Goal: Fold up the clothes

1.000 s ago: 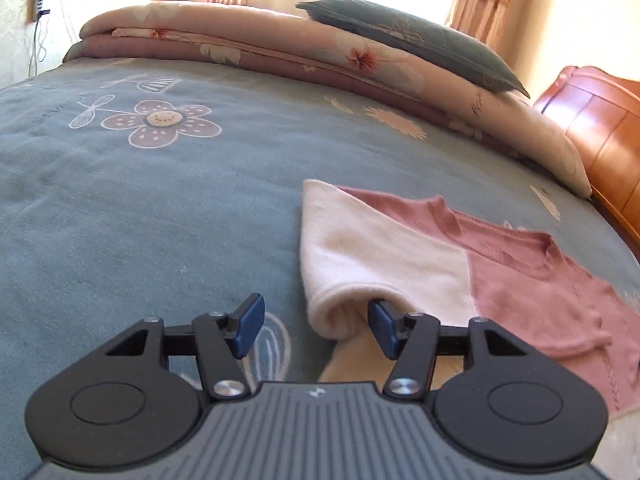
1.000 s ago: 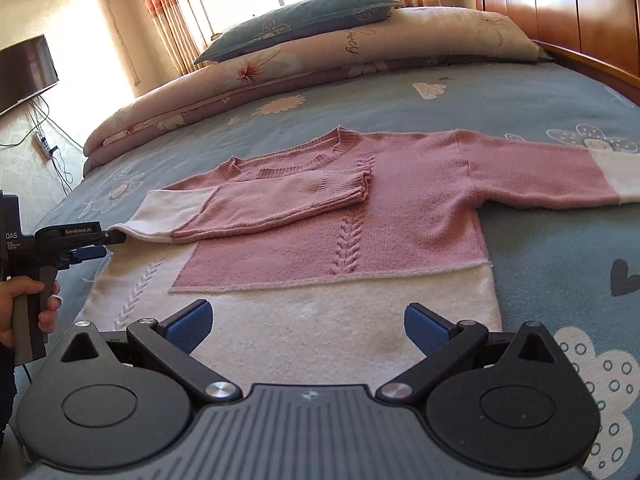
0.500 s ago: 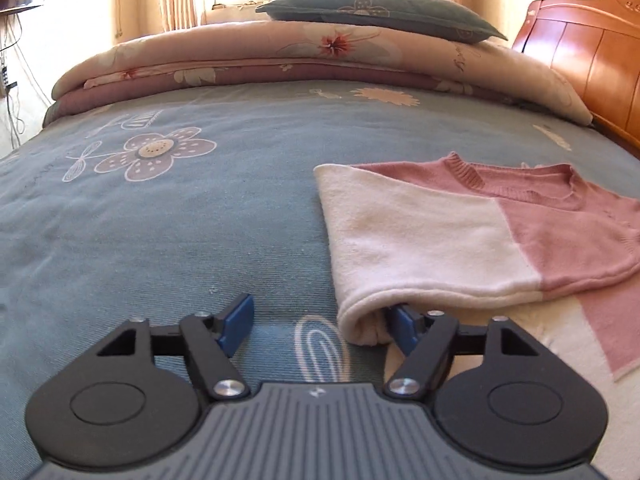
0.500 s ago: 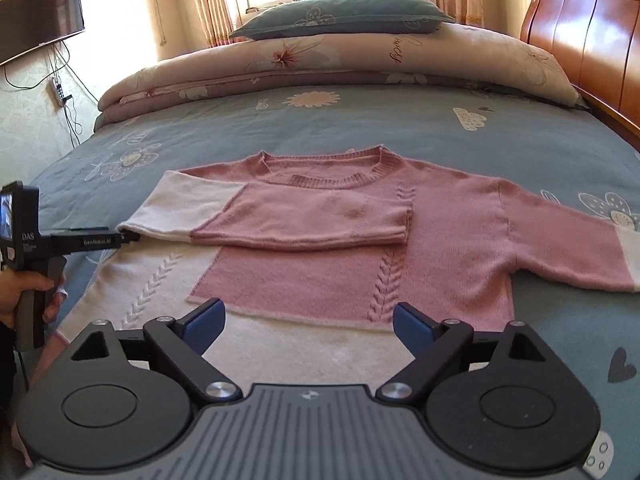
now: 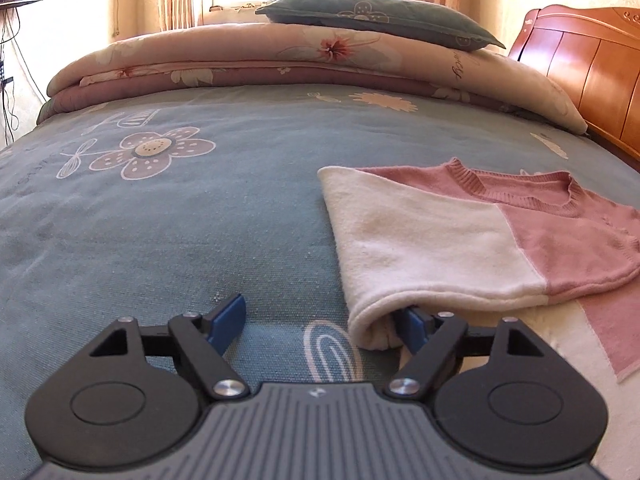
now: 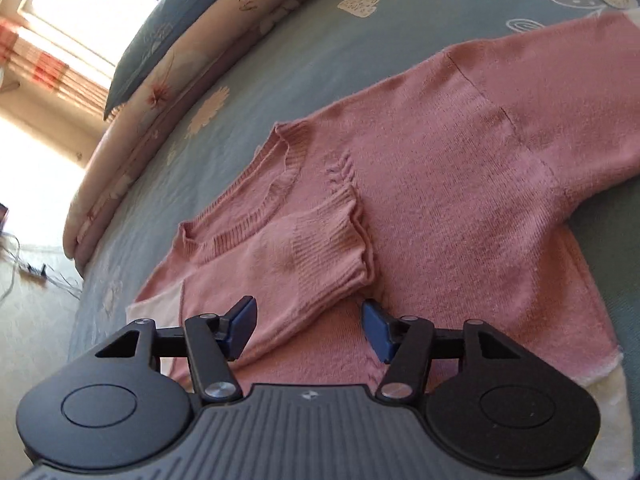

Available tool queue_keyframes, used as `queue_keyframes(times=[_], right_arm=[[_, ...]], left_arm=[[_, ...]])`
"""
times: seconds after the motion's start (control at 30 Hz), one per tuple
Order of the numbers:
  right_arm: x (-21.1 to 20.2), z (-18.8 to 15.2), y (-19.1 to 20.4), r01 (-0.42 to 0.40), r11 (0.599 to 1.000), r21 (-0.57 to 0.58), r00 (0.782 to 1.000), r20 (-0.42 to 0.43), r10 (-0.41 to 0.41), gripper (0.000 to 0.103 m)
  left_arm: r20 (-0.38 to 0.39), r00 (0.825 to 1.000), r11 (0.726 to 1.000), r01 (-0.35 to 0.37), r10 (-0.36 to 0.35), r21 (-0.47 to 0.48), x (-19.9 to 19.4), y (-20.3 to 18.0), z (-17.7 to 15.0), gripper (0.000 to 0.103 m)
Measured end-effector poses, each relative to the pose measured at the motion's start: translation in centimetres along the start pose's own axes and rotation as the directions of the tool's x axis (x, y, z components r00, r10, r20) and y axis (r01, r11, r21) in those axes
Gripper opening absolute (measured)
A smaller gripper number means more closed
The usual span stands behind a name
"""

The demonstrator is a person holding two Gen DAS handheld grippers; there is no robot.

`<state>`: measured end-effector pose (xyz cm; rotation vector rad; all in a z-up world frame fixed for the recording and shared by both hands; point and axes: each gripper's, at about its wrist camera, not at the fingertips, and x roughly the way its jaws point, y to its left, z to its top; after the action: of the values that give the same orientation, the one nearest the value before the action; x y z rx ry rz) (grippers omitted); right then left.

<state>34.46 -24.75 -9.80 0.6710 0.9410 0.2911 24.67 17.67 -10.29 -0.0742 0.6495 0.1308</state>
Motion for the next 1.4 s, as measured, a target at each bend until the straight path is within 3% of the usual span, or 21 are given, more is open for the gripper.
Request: queue_keyframes(times=[0.13,0.17,0.2,0.23,0.27,0.53,0.7,0.8,0.97,1.07,1.2,1.4], right_arm=[[1.4,0.6,-0.6,-0.021,1.0,0.014,0.998,0.059,0.02,0.059],[1.6,0.6,-0.5,-0.013,1.0,-0.001,0.997,0.073,0.013,0.046],[1.8,0.6,-0.4,0.005,1.0,-0.017,0.998,0.07,-0.004,0.023],[2.0,0.6,-0.3,0.023,0.999,-0.032,0.998,0.066,-0.021,0.009],[2.0,0.8,-0.2,0.028,0.998,-0.048,0.998,0.063,-0.025,0.008],[1.0,3.5,2.6,0.073,0.978,-0.193,0.992,0.113,-0.052,0.008],[0.8,4.8,3.1,0.147,0.959,-0.243,0.981,0.161,-0.11,0.008],[2.1,5.0,2.1,0.191,0.949,-0.25,0.978,0.129,-0.163,0.008],[2.6,3.7,1.1,0.224,0.942,-0.25,0.972,0.125,-0.198,0.012],[1.1,3.5,1.3,0.258,0.932,-0.255,0.965,0.118,-0.235,0.023],[-2.6,3.3,1.5,0.311,0.9,-0.304,0.95,0.131,-0.284,0.025],[-10.7,3.2,4.2,0.313,0.873,-0.374,0.948,0.18,-0.262,0.035]], left_arm=[[0.0,1.0,1.0,0.003,-0.003,-0.001,0.0,0.0,0.0,0.081],[0.001,1.0,1.0,0.003,-0.003,-0.001,0.0,0.0,0.0,0.081],[0.001,1.0,1.0,0.005,-0.005,-0.003,0.0,0.1,0.0,0.081],[0.001,1.0,1.0,0.007,-0.007,-0.005,0.0,0.1,0.0,0.081],[0.0,1.0,1.0,0.008,-0.008,-0.005,0.0,0.1,0.1,0.081],[0.0,1.0,1.0,0.015,-0.015,-0.005,0.0,0.2,0.1,0.081],[-0.006,1.0,1.0,0.028,-0.028,-0.007,-0.1,0.5,0.2,0.081],[-0.012,0.999,0.999,0.036,-0.036,-0.009,-0.3,0.4,0.3,0.081],[-0.022,0.992,0.992,0.121,-0.121,-0.04,-1.7,1.0,0.9,0.081],[0.059,0.98,0.98,0.195,-0.192,-0.044,-3.6,1.6,1.3,0.081],[0.116,0.963,0.965,0.252,-0.242,-0.079,-4.0,1.9,1.3,0.081],[0.078,0.991,0.986,0.118,-0.11,-0.117,-2.6,2.1,1.1,0.081]])
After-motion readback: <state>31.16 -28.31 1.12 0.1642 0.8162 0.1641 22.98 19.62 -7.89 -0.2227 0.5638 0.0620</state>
